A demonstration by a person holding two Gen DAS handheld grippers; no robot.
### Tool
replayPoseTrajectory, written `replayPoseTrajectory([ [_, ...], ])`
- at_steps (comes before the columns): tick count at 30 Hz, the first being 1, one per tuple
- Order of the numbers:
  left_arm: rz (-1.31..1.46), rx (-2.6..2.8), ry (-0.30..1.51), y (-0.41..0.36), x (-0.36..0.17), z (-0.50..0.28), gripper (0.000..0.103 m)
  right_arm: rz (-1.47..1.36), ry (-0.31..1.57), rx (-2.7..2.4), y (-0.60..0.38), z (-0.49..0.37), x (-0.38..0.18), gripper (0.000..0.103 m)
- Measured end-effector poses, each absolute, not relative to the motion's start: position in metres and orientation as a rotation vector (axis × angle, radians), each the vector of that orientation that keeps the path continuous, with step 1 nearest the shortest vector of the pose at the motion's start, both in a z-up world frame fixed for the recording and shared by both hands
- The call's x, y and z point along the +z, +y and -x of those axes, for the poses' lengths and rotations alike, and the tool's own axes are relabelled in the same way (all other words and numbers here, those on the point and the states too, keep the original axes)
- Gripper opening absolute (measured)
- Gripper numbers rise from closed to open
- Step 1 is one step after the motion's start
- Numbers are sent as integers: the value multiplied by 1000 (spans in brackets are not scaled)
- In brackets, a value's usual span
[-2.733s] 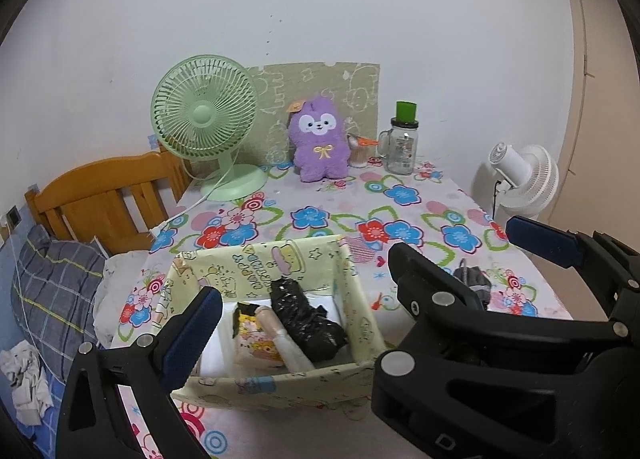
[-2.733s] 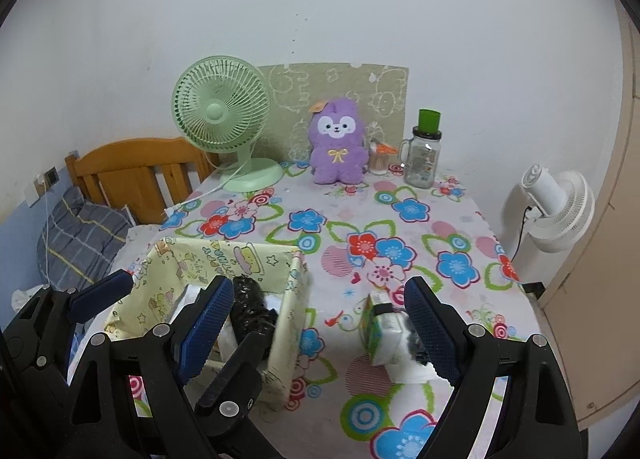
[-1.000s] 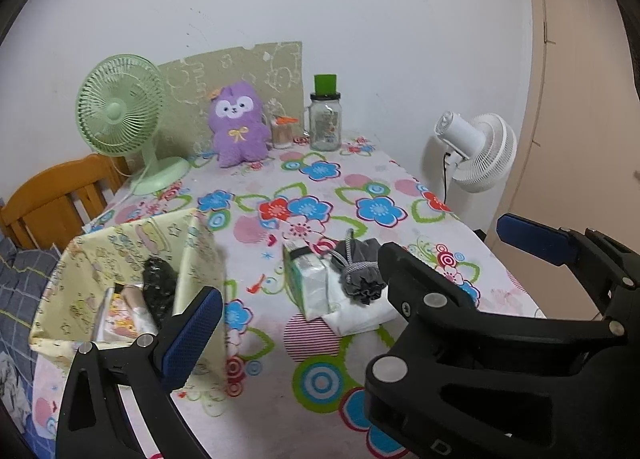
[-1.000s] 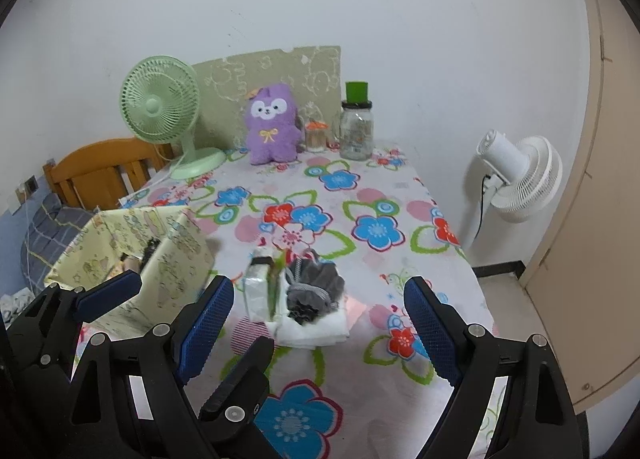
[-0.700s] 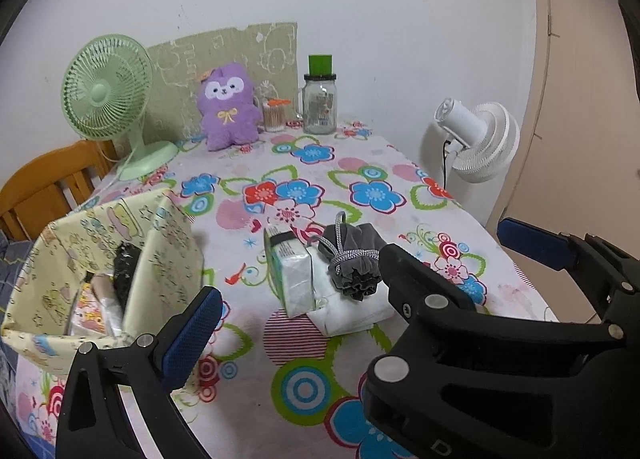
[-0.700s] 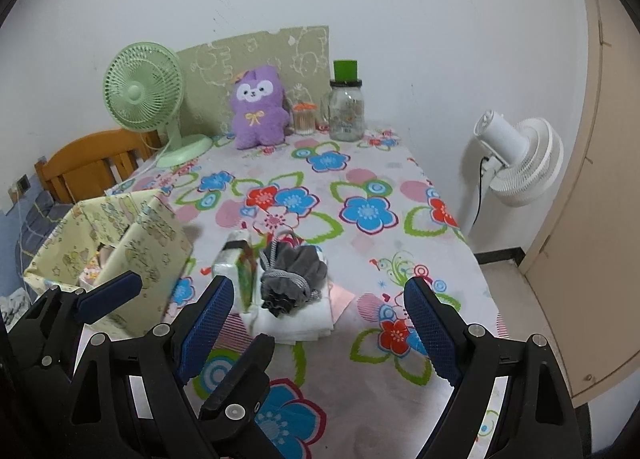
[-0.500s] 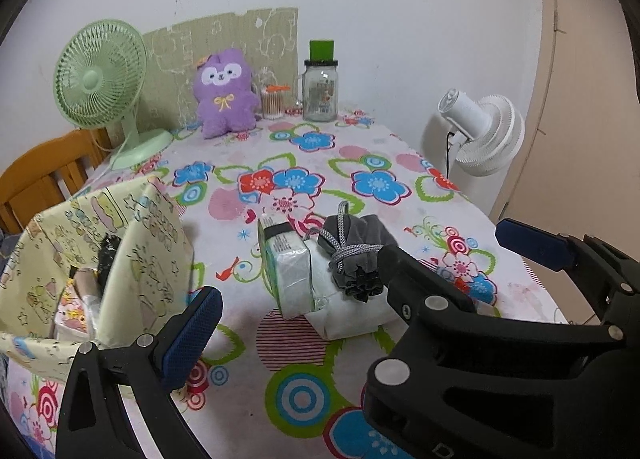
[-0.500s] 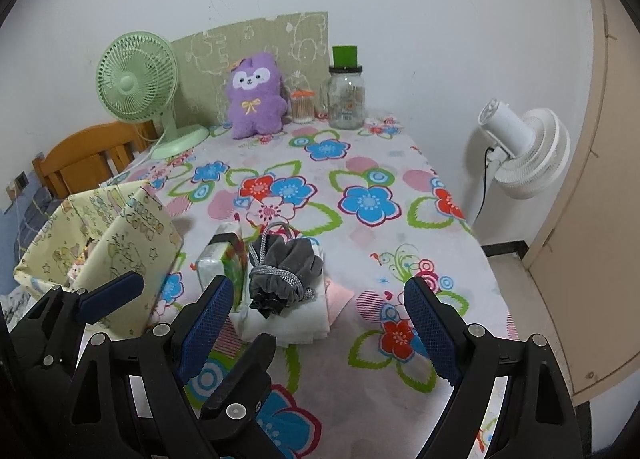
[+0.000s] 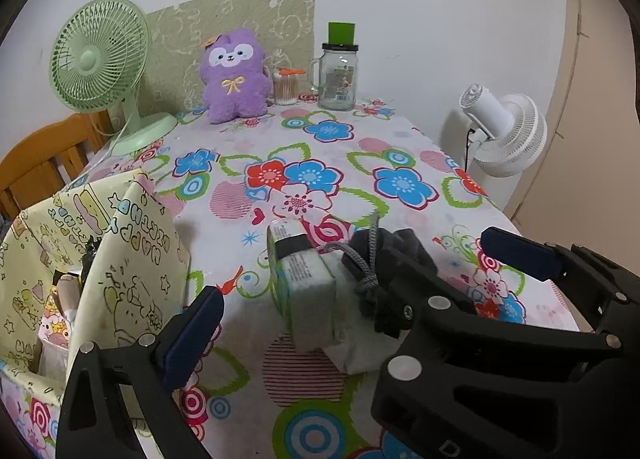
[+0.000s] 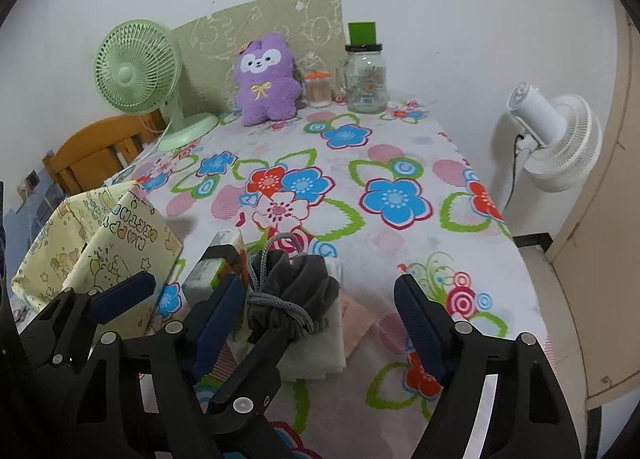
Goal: Organize soft objects
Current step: 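Move the right gripper to the grey gloves while the left gripper approaches the white packet, then close the right gripper on the grey gloves while the left gripper closes on the white packet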
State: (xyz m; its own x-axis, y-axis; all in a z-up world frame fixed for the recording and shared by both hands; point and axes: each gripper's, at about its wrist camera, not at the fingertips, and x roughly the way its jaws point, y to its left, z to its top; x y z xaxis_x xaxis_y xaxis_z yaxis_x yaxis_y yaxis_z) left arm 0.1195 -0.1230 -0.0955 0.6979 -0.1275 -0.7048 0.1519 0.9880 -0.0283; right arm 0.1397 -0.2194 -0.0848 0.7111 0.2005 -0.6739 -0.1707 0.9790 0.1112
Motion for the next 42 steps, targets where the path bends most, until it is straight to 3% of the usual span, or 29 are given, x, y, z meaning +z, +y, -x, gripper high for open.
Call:
replayPoseTrajectory([
  [6,-18,-132,802,-119,-103,-128,100,-47,789,251,-215,-152,-94,71],
  [9,-9,-129,816,-118,-107,-132,100,-43,807,275,-213,-157,-97,61],
  [11,-4,-128,825,-118,-109,-134,100,-46,818,305,-212,-159,-99,48],
  [21,-4,-140,831,-117,-111,-137,102,-44,782,305,-211,-155,-96,24],
  [22,-10,-134,832,-117,-110,-138,102,-37,770,294,-211,-155,-94,11],
  [33,-11,-129,832,-118,-109,-140,101,-14,773,285,-211,-162,-92,15],
  [34,-6,-132,836,-118,-109,-140,101,-10,770,281,-211,-162,-92,20],
  [36,-1,-137,846,-117,-110,-138,101,0,772,268,-210,-163,-92,41],
  [37,-1,-139,849,-116,-111,-137,101,6,769,258,-210,-162,-91,58],
  [38,0,-140,849,-116,-111,-136,101,4,759,257,-211,-161,-90,67],
  [42,-7,-152,860,-117,-113,-131,100,-1,759,269,-211,-160,-90,69],
])
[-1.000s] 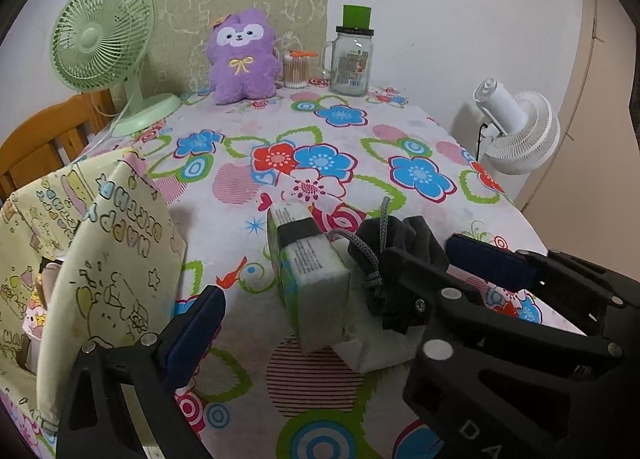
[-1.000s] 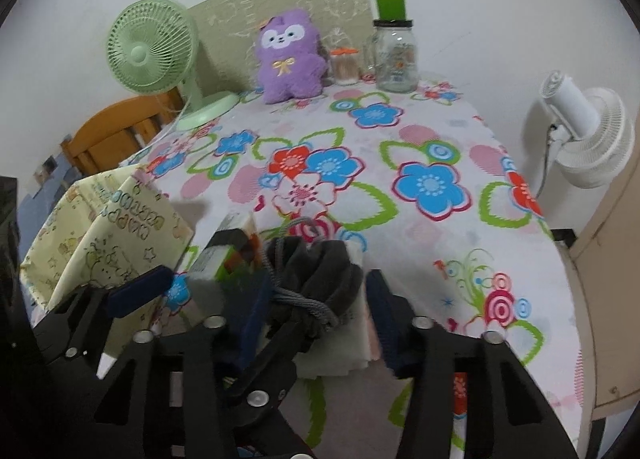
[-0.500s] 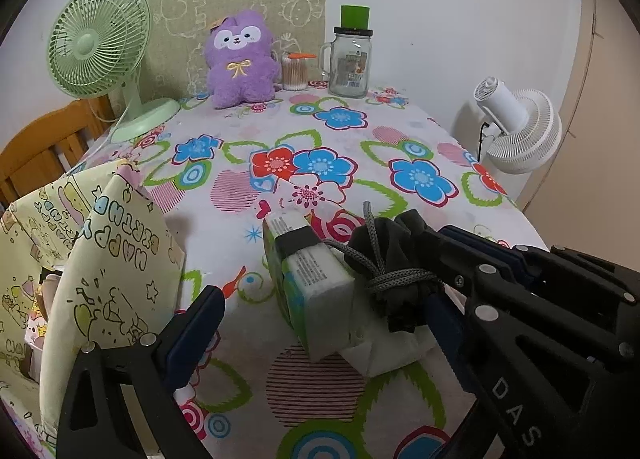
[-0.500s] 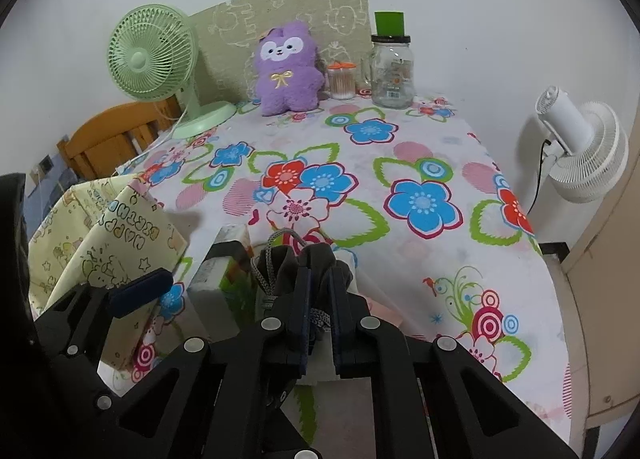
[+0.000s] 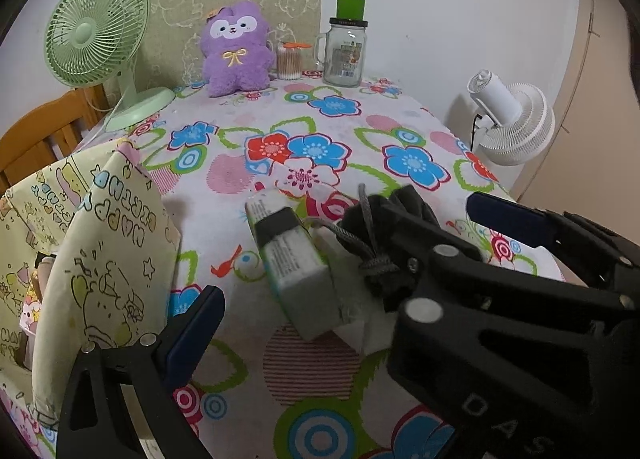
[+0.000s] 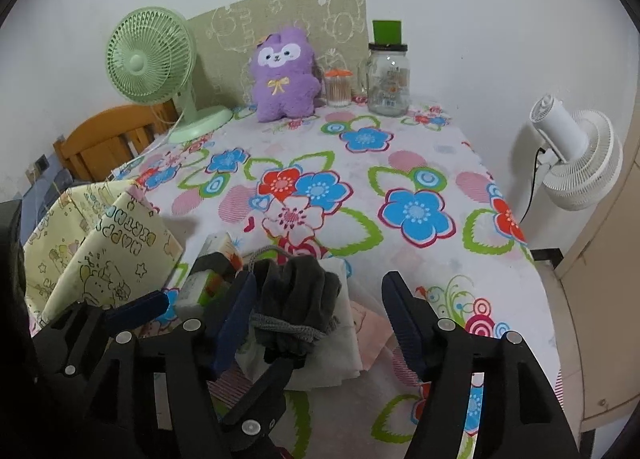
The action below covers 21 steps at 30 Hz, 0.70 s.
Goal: Organize soft objects
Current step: 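Close the right gripper on the grey gloves while the left gripper closes on the white packet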
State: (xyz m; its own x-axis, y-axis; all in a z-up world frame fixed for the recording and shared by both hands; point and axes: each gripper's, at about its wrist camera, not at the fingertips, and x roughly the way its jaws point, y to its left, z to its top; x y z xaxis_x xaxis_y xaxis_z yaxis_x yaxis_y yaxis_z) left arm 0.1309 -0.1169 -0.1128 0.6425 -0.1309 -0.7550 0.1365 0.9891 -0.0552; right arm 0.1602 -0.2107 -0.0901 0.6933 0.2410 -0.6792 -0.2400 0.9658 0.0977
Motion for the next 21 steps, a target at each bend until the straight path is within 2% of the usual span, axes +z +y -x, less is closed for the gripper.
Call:
replayPoseTrajectory([
  [5,-23,-142,874,-117,-117,-130,100,-2,836,317,-205,-167,-105,67],
  [6,-35,-144,881,-118,-119,-131,100,2,843,324,-204,-168,-107,63],
  [7,-39,-145,882,-118,-120,-131,100,7,848,332,-203,-169,-110,48],
  [15,-11,-123,875,-116,-120,-138,99,21,776,292,-208,-166,-103,45],
  [21,25,-69,885,-110,-118,-146,80,-26,782,254,-222,-171,-104,46],
])
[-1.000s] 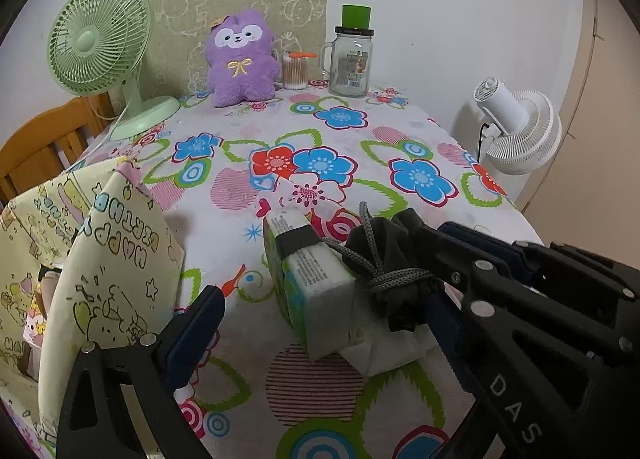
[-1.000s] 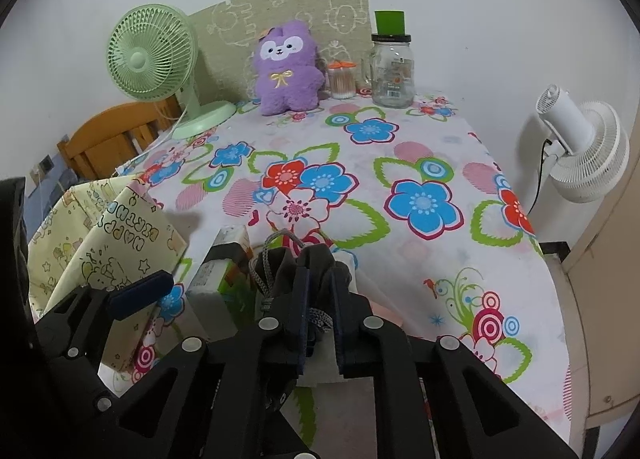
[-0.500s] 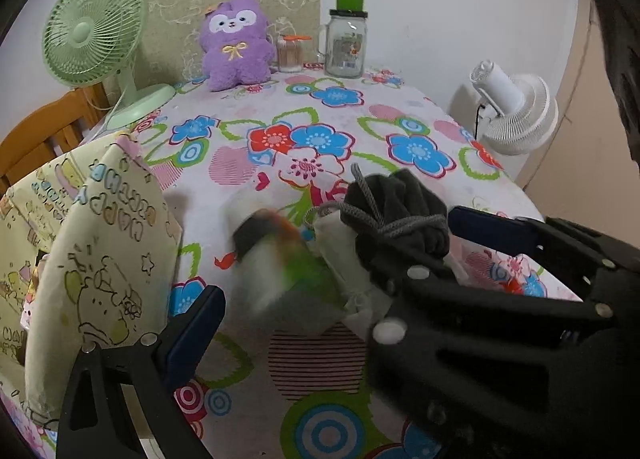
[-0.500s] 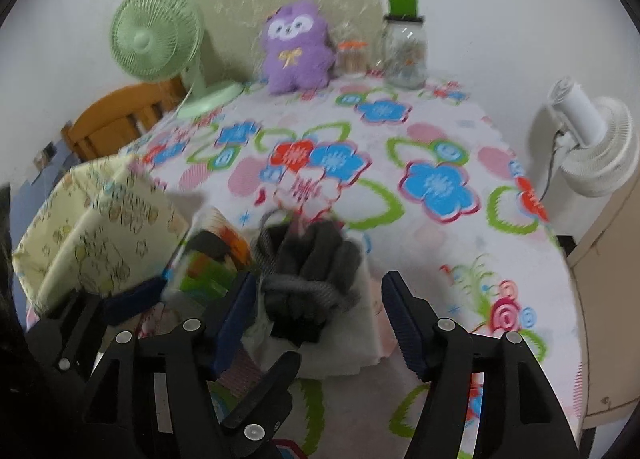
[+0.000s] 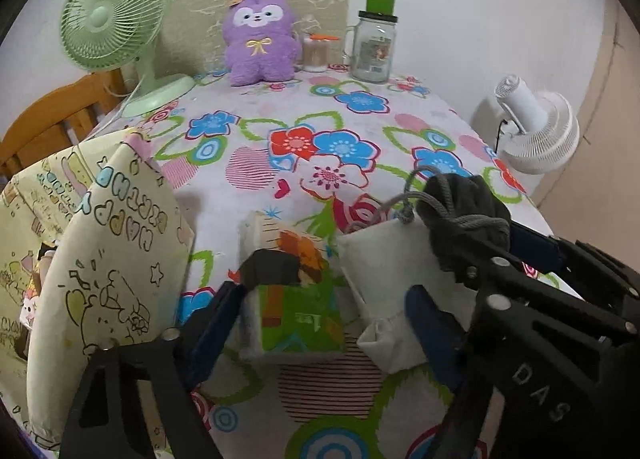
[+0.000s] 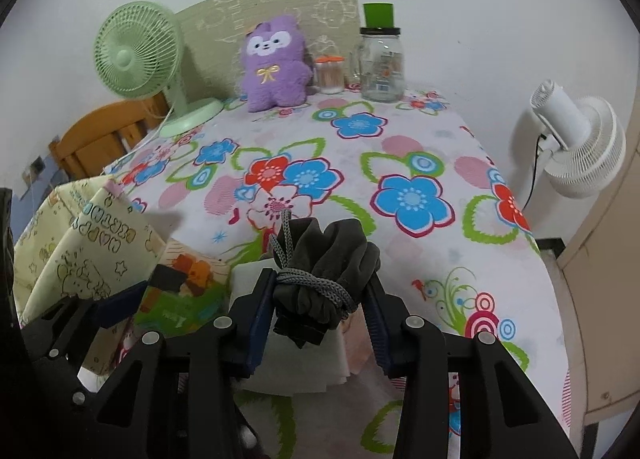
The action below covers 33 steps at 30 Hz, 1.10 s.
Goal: Organize soft objects
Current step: 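Close the right gripper on the grey gloves while the left gripper closes on the white packet, then carry the grey gloves and white packet over the fabric box with both tools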
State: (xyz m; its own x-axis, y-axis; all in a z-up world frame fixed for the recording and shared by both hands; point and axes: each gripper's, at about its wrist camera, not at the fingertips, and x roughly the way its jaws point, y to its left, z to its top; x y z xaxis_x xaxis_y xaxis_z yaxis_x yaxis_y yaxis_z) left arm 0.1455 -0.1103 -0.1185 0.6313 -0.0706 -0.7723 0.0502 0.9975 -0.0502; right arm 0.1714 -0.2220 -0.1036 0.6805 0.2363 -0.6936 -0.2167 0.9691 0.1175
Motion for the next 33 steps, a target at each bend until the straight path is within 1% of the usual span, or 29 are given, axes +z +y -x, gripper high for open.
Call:
replayPoseTrajectory([
  [1,29,-68,882,-109,-118,-145,71,-32,782,250,-223,-172,-103,46],
  [2,32,-68,876,-109,-117,-145,56,-34,782,250,-224,-173,-103,46],
  [3,36,-71,871,-108,-117,-144,48,-36,782,247,-224,-173,-103,46],
  [4,40,-80,876,-107,-117,-145,36,-36,781,243,-224,-174,-103,46],
  [5,48,-94,892,-107,-118,-146,29,-37,783,243,-224,-174,-103,46],
  [7,75,-110,918,-105,-121,-149,21,-38,785,241,-224,-173,-103,46],
  [8,77,-109,914,-105,-121,-148,20,-39,787,242,-224,-173,-103,46],
  [11,53,-107,891,-108,-118,-144,18,-42,790,240,-223,-171,-103,46],
  [33,-31,-155,793,-119,-89,-94,18,-34,729,205,-216,-115,-79,46],
])
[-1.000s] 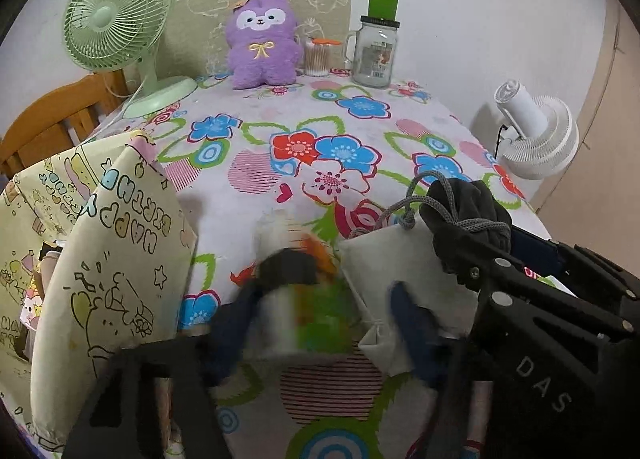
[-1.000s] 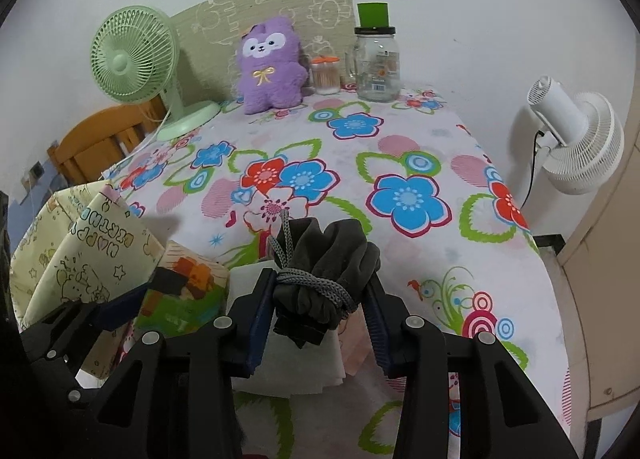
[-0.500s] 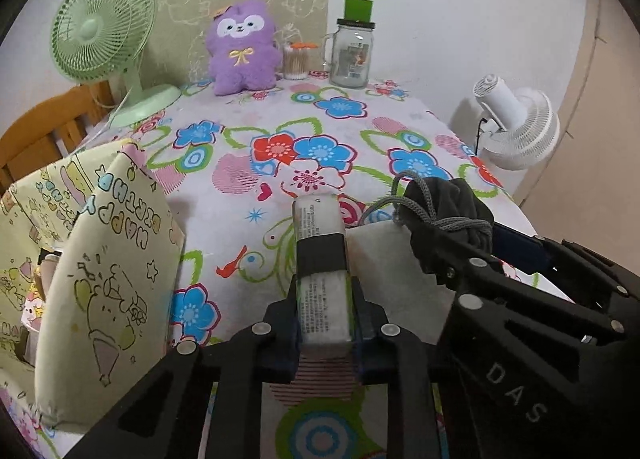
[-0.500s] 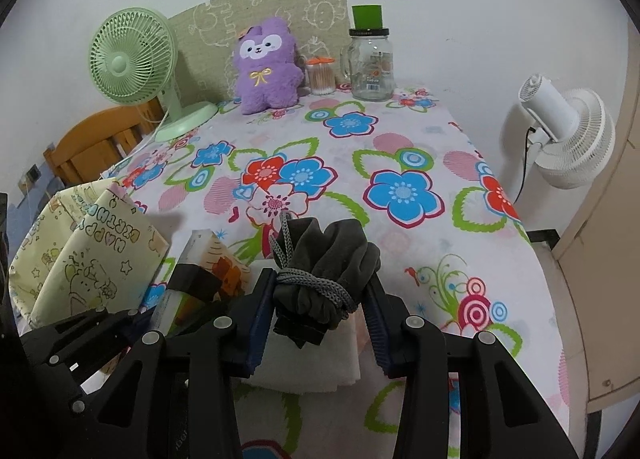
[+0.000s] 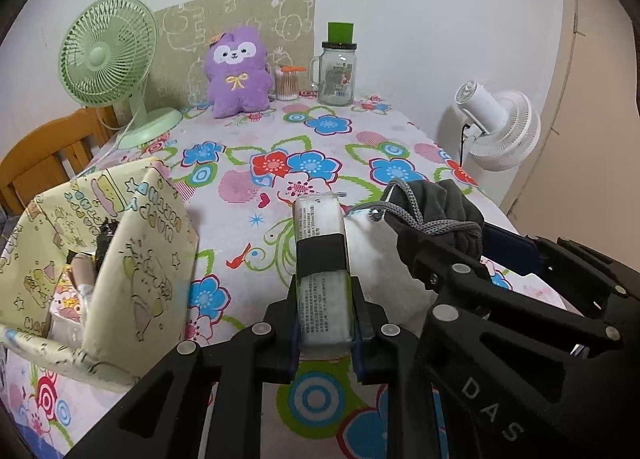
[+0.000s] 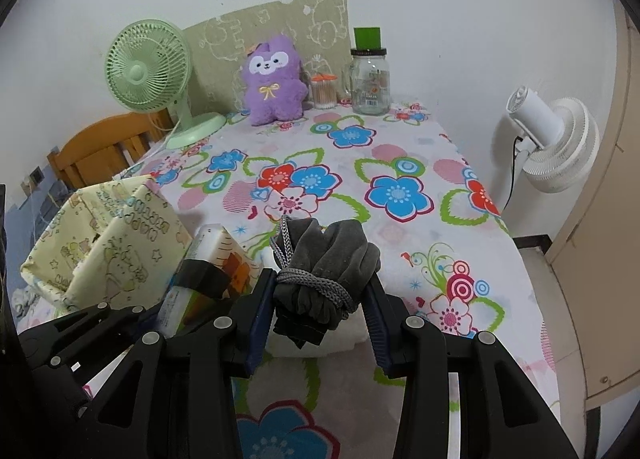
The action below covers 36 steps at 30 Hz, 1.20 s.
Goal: Organize soft objects
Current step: 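Carry the grey gloves and white packet over the fabric box with both tools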
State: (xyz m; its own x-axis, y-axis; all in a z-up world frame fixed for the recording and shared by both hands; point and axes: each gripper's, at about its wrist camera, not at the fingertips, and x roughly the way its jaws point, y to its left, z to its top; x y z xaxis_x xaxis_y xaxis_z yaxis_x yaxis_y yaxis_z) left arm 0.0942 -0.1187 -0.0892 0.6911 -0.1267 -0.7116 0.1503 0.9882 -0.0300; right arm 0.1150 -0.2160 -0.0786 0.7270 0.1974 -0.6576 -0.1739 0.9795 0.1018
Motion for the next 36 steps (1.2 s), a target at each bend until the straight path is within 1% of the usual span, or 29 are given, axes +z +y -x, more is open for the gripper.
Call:
replayPoseTrajectory([
  [17,-54,-175,717,-112,-61,-56,18,-21,663,185,-206,-74,-51,46],
  [36,-69,-182,646,-98,-21,-35,18,-10,598,152,-190,-46,-8,46],
])
